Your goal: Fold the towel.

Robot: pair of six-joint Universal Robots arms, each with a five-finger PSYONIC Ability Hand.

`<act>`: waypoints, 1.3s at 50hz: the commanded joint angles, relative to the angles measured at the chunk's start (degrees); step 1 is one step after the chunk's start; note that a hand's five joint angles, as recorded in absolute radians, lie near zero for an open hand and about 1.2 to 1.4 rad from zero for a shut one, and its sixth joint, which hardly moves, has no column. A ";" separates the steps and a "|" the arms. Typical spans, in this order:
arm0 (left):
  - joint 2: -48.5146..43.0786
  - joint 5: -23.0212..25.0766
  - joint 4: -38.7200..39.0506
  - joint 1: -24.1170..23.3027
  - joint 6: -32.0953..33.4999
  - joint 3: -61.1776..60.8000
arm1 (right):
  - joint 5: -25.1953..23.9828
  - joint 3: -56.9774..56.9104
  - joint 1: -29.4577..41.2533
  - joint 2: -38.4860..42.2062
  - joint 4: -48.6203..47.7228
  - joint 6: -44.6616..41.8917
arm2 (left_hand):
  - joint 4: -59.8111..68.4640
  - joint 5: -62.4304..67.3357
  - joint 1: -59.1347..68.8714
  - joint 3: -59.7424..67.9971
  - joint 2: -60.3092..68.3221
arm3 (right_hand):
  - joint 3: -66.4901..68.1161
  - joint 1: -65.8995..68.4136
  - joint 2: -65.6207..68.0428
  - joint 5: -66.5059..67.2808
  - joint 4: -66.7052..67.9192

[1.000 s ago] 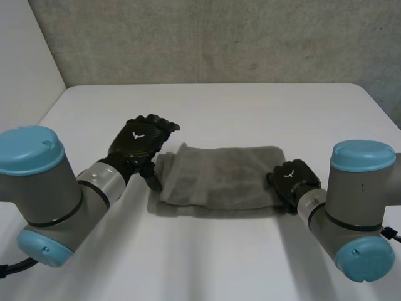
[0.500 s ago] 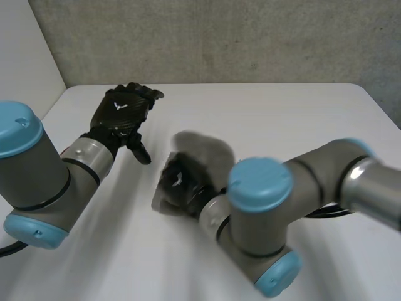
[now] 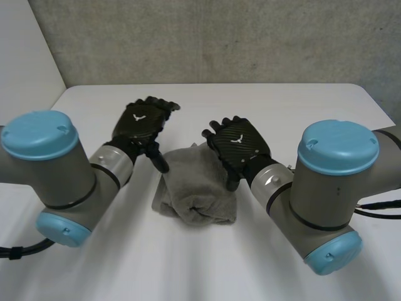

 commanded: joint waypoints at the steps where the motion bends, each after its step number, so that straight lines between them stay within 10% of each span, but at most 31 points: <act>1: -0.94 0.20 0.07 -2.40 -5.11 0.89 | -1.55 -0.64 -1.86 2.61 0.55 5.76 | -1.45 -0.17 -1.25 -0.78 -1.30 | -3.97 -3.23 -3.83 -3.96 -4.53; 22: -6.47 -1.12 -3.09 -7.06 -12.32 -1.40 | -1.20 -3.01 -4.06 7.17 5.91 19.55 | -1.29 0.00 -1.08 -0.61 -1.13 | -3.97 -3.23 -3.83 -3.96 -4.53; 42: -8.67 -3.41 -2.83 -0.11 1.75 -2.54 | 8.47 -12.86 -0.02 18.96 6.00 20.09 | -1.96 -0.67 -1.75 -1.28 -1.80 | -3.97 -3.23 -3.83 -3.96 -4.53; 65: 5.20 -3.58 -5.11 -0.20 0.69 -0.52 | 7.59 -11.37 -0.72 0.17 9.60 14.57 | -5.31 -4.03 -5.11 -4.64 -5.16 | -3.97 -3.23 -3.83 -3.96 -4.53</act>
